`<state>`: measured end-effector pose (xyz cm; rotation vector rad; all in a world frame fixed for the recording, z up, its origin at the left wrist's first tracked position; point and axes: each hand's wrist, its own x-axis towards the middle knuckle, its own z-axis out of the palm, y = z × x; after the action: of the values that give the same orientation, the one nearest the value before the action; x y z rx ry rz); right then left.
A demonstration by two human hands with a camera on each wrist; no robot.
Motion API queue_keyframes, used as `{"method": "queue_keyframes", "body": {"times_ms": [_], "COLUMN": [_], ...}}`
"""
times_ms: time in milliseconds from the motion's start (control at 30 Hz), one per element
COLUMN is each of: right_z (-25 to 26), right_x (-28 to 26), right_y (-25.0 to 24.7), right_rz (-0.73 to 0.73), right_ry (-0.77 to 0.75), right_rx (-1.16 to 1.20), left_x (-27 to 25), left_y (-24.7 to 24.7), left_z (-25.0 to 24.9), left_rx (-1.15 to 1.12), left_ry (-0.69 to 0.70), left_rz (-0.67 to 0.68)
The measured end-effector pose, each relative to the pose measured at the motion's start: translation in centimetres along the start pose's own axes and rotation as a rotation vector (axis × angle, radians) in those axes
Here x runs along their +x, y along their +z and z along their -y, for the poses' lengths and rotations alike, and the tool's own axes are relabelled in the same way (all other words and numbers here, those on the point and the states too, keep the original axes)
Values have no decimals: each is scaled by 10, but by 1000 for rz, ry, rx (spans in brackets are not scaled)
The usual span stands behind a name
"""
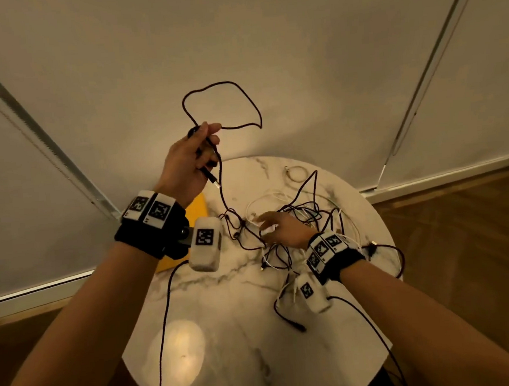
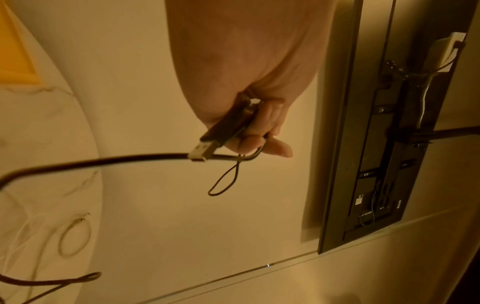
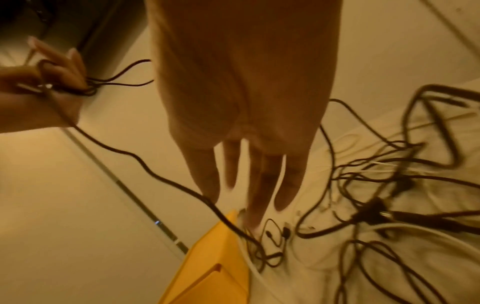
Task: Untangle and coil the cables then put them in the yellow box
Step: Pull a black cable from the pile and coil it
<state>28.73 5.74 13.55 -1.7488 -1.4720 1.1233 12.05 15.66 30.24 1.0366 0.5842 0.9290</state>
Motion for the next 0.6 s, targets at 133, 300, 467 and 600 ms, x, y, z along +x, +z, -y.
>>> {"method": "queue_keyframes", "body": {"times_ms": [133,300,467,600], "right_z": [13,-15,-12,32], "right_x": [7,5,-3,-11], "right_y": [9,-1,-35,-77], "right_rz": [287,95,-234,-515], "right_ry": [-36,-17,63,-29], "right_rx": [-132,-266,-53,188], "left_x": [4,6,1,-21], "left_y": [-4,-25,-40,-47], "left_z": [-18,-48,-52,-16], "left_rx": [-43,-92,1,319], "left_ry": [67,191,252,255], "left_rz": [-20,-83,-109,-106]}}
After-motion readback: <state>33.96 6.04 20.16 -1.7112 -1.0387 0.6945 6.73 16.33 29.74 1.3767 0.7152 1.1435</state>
